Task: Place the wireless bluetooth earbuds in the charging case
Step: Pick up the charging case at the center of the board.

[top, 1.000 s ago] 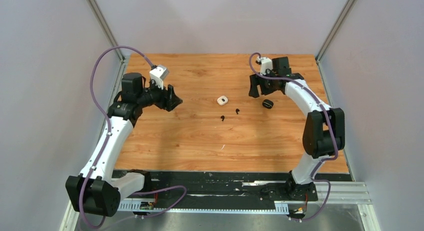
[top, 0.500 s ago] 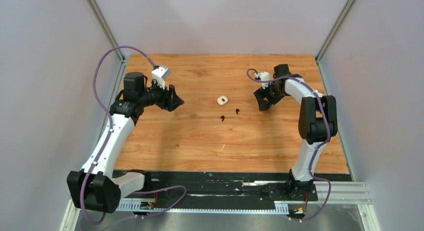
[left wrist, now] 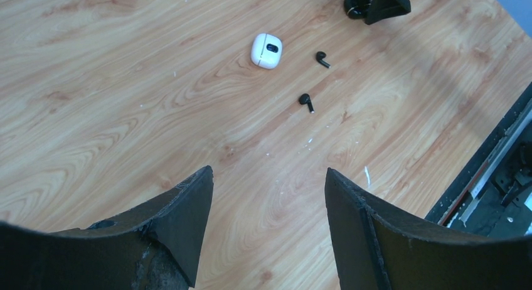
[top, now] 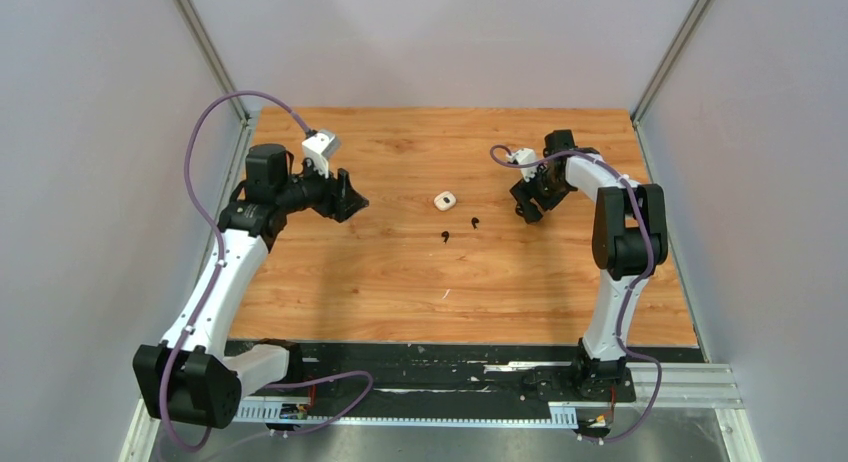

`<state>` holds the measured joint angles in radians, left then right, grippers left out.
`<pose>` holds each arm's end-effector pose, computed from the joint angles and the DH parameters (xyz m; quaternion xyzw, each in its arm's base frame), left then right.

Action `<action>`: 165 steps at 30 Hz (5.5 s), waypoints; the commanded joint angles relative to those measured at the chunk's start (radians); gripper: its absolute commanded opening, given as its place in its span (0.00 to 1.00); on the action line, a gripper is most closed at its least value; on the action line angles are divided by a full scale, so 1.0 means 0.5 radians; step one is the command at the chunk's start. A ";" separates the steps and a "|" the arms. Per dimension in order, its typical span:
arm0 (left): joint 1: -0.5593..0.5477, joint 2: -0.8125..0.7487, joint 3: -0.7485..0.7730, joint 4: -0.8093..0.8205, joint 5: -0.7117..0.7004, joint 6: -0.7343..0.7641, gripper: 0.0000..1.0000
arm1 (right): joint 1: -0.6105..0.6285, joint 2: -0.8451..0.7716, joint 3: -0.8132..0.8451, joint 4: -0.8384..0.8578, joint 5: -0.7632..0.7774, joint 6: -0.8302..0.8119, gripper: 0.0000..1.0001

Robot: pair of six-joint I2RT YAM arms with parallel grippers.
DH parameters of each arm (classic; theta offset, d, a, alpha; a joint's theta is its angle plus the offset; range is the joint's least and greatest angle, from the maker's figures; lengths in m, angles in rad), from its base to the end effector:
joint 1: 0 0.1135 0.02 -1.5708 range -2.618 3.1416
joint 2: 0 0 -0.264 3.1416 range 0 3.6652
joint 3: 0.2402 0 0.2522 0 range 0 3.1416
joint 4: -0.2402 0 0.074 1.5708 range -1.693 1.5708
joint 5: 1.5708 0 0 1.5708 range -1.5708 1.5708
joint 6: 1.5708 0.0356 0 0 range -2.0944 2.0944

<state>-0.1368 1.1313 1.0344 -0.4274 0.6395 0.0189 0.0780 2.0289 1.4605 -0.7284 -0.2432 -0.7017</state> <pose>0.2409 -0.0546 0.3371 0.2206 0.8076 -0.2997 0.4575 0.4030 0.0401 0.1645 -0.3890 0.9032 0.0728 0.1659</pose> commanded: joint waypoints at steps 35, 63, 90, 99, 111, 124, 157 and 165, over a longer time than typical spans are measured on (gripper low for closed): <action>-0.156 0.026 0.146 -0.002 0.267 0.344 0.71 | 0.002 0.089 0.480 -0.187 -0.389 0.035 0.71; -0.158 0.140 0.180 0.170 0.072 0.105 0.70 | 0.089 0.232 0.373 -0.148 -0.353 0.019 0.50; -0.159 0.280 0.396 -0.241 0.016 0.296 0.70 | 0.054 -0.153 0.192 -0.099 -0.828 2.097 1.00; -0.159 0.275 0.415 -0.352 0.028 0.539 0.70 | 0.055 -0.087 0.528 -0.343 -1.498 -0.376 1.00; -0.159 0.219 0.374 -0.292 -0.062 0.501 0.70 | 0.326 -0.111 0.417 -0.481 -1.035 -1.210 0.64; -0.159 0.223 0.333 -0.222 -0.022 0.329 0.70 | 0.355 0.055 0.270 -0.275 -0.626 -1.110 0.59; -0.159 0.268 0.310 -0.164 0.012 0.248 0.70 | 0.657 -0.003 0.123 -0.316 -0.797 -1.183 0.67; -0.159 0.262 0.302 -0.170 0.017 0.249 0.70 | 0.686 0.052 0.147 -0.366 -0.820 -1.378 0.67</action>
<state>-0.2138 1.2701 1.1893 -0.5388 0.6243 0.1581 0.4122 2.0541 1.4929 -0.8860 -0.6033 -1.3087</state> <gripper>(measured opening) 0.702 0.676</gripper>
